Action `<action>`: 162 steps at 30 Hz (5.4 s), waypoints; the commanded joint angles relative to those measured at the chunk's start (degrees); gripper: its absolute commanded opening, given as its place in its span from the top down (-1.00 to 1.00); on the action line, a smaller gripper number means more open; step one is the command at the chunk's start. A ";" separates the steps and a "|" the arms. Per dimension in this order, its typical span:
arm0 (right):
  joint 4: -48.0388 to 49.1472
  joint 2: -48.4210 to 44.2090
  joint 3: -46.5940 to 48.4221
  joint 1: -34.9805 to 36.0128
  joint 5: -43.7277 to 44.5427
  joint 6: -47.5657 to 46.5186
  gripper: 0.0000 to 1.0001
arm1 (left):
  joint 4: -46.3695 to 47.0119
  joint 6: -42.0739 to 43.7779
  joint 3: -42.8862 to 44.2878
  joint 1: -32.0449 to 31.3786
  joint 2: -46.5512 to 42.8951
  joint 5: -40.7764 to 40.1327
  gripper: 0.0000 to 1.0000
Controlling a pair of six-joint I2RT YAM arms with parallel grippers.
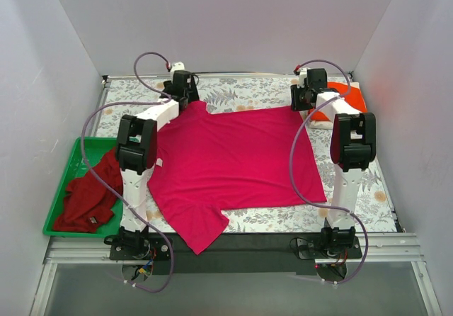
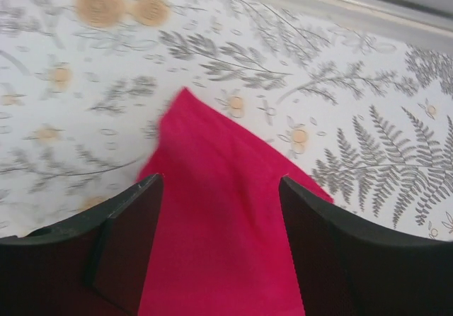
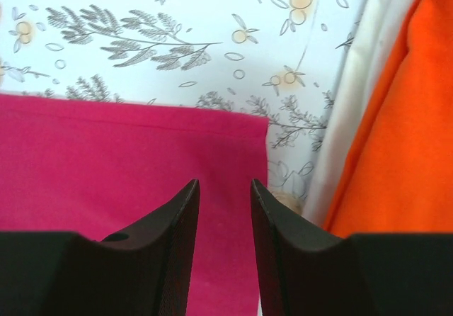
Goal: Fold and stack the t-shirts
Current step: Flatten the tshirt out, then fold the tshirt
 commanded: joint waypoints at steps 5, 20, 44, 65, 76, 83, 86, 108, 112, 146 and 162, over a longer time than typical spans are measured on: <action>1.56 4.57 7.23 -1.19 -0.22 -1.75 0.29 | 2.36 1.21 -12.27 6.02 -12.99 -0.49 -0.26; 0.77 10.82 10.84 -2.42 -2.24 -2.01 0.42 | 5.61 5.95 -20.19 10.95 -14.05 10.23 -0.33; 0.68 10.64 9.35 -2.77 -3.20 -2.98 0.97 | 0.34 4.64 -21.07 13.77 -12.64 15.59 -0.09; 0.68 9.15 7.94 -3.04 -1.89 -3.16 0.97 | -4.32 5.16 -22.83 15.26 -13.43 22.98 0.45; 0.94 10.81 10.66 -4.18 -2.59 -1.32 0.97 | -2.56 7.09 -15.28 15.26 -9.66 21.31 1.00; 1.56 11.17 14.35 -4.62 -4.08 0.45 0.97 | -2.47 7.89 -8.15 15.35 -5.61 21.75 1.00; 1.56 10.64 14.44 -4.71 -5.40 0.36 0.97 | -2.47 8.33 -8.24 15.26 -5.96 21.66 1.00; 1.56 -7.80 -2.07 -4.62 -5.49 1.41 0.97 | -2.82 5.96 -20.09 15.35 -20.72 21.84 1.00; 1.65 -10.54 -4.80 -6.19 -5.14 1.32 0.97 | -3.18 5.60 -23.17 15.26 -23.53 20.61 1.00; -0.37 -23.37 -23.17 -8.22 -6.90 2.64 0.97 | -9.42 -1.16 -39.61 15.35 -39.18 14.98 1.00; -0.73 -25.75 -26.95 -8.22 -5.23 5.97 0.97 | -10.03 -3.45 -42.69 15.35 -41.73 17.53 1.00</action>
